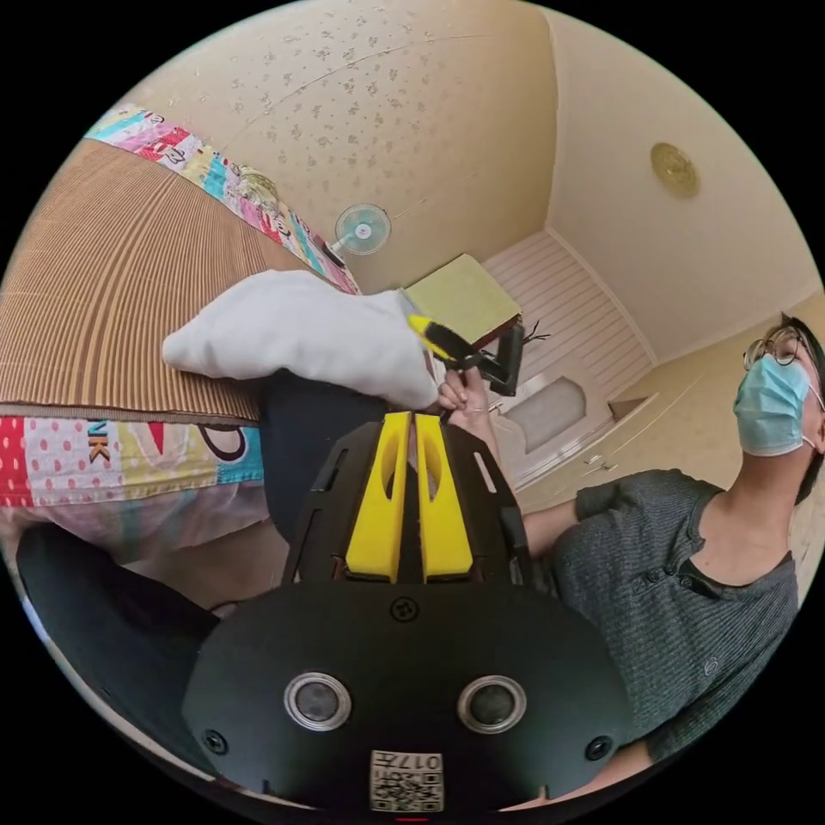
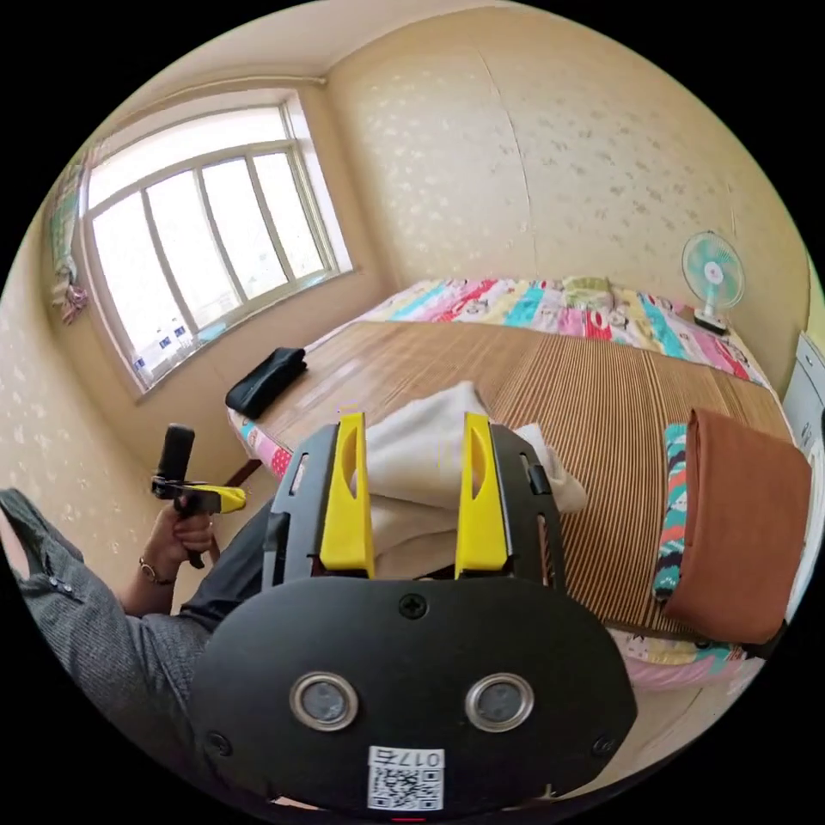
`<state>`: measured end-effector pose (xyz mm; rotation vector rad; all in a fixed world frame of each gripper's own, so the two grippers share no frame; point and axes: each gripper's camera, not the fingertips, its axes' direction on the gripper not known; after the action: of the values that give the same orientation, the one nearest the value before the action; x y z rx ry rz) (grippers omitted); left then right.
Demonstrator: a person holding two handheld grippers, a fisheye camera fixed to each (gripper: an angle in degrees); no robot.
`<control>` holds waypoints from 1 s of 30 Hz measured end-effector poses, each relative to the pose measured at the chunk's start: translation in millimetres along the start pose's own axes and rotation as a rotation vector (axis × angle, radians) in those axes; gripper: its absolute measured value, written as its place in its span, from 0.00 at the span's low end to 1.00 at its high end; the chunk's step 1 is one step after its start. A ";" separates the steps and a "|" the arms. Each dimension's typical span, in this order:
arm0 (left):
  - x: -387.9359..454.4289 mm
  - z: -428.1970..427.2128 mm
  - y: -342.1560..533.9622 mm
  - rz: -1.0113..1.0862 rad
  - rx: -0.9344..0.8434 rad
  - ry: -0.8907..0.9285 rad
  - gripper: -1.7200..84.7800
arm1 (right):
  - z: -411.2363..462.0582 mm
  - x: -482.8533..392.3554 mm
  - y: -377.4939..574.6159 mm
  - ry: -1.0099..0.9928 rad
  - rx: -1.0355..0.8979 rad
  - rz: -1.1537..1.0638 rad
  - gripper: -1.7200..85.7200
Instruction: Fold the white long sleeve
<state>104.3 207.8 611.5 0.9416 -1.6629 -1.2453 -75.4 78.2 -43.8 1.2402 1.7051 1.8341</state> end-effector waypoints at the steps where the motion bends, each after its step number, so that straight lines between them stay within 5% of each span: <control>1: 0.3 1.5 1.7 0.001 0.005 0.013 0.01 | 24.5 9.9 -0.8 -0.010 -0.114 0.036 0.17; 4: 3.8 7.1 9.3 -0.024 0.004 -0.008 0.02 | 24.1 19.4 16.6 -0.116 -0.119 0.061 0.08; 13: 24.3 -23.7 30.8 -0.061 0.182 -0.100 0.10 | -60.9 36.3 97.3 -0.501 0.028 0.026 0.05; 22: -25.3 -40.1 20.9 -0.237 0.379 0.013 0.23 | -78.7 -89.3 206.1 -0.273 -0.223 -0.495 0.07; 26: -34.6 -37.1 16.7 -0.316 0.369 -0.147 0.21 | -32.9 -82.6 246.8 -0.195 -0.333 -0.378 0.08; 30: -63.2 -23.6 10.0 -0.321 0.312 0.103 0.14 | -41.9 -28.0 246.4 -0.330 -0.276 -0.237 0.08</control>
<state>148.7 259.5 613.6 1.4865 -1.6985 -1.1339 -17.7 -22.7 179.2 1.1009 1.3096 1.5610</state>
